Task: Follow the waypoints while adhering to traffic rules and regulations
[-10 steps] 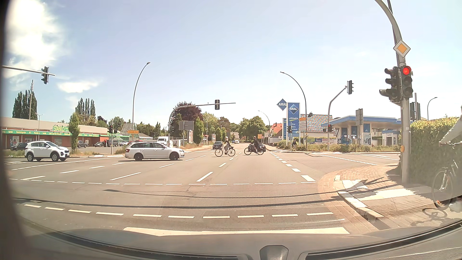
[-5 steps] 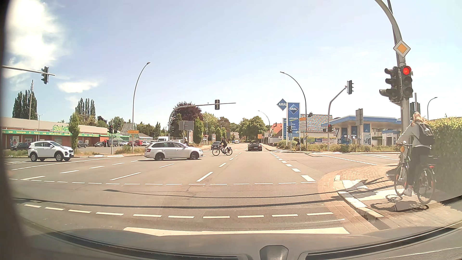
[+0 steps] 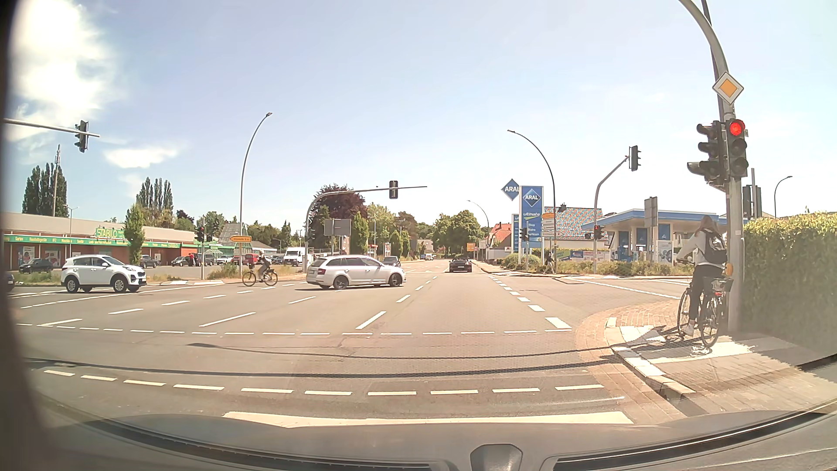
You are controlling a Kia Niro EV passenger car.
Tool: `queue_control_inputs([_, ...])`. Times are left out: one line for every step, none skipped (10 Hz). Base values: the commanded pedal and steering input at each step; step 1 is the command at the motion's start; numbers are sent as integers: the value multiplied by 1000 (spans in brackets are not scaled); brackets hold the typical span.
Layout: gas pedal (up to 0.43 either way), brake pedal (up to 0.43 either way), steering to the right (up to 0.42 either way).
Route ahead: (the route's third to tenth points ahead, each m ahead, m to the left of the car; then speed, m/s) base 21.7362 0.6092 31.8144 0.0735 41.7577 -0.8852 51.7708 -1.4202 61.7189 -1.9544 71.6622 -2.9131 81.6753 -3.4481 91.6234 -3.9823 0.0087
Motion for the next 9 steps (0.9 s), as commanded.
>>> queue_control_inputs([0,256,-3])
queue_control_inputs([0,256,-3])
queue_control_inputs([0,256,-3])
queue_control_inputs([0,256,-3])
queue_control_inputs([0,256,-3])
queue_control_inputs([0,256,-3])
queue_control_inputs([0,256,-3])
queue_control_inputs([0,256,-3])
queue_control_inputs([0,256,-3])
